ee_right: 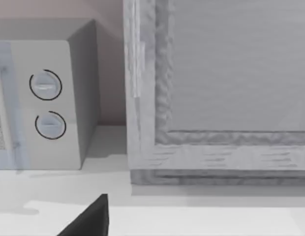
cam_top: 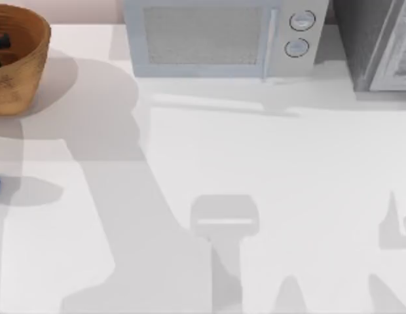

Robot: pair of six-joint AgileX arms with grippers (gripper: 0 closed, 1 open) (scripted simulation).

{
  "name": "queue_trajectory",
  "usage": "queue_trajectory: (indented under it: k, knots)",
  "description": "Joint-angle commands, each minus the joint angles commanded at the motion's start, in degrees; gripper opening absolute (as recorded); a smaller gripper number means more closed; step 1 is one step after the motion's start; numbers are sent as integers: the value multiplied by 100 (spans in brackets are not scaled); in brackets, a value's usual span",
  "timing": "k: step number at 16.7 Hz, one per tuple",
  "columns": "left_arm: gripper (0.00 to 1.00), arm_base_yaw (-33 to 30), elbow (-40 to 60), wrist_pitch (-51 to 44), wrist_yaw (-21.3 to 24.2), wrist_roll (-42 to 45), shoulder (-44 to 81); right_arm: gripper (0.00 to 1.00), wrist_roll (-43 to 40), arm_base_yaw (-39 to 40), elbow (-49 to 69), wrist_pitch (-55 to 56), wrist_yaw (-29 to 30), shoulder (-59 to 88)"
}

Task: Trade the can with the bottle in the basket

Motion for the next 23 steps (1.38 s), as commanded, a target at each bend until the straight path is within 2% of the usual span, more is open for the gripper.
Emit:
queue_trajectory:
  k: [2,3,10,14,18,23]
  knots:
    - [2,0,0,0,0,0,0,100,0,0,0,0,0,0]
    - [0,0,0,0,0,0,0,100,0,0,0,0,0,0]
    - [0,0,0,0,0,0,0,100,0,0,0,0,0,0]
    - [0,-34,-179,37,-6,-71,-399,100,0,0,0,0,0,0]
    - [0,-73,-1221,525,-256,-291,-1444,100,0,0,0,0,0,0]
    - [0,-285,-3570,1751,-679,-559,-4042,100,0,0,0,0,0,0]
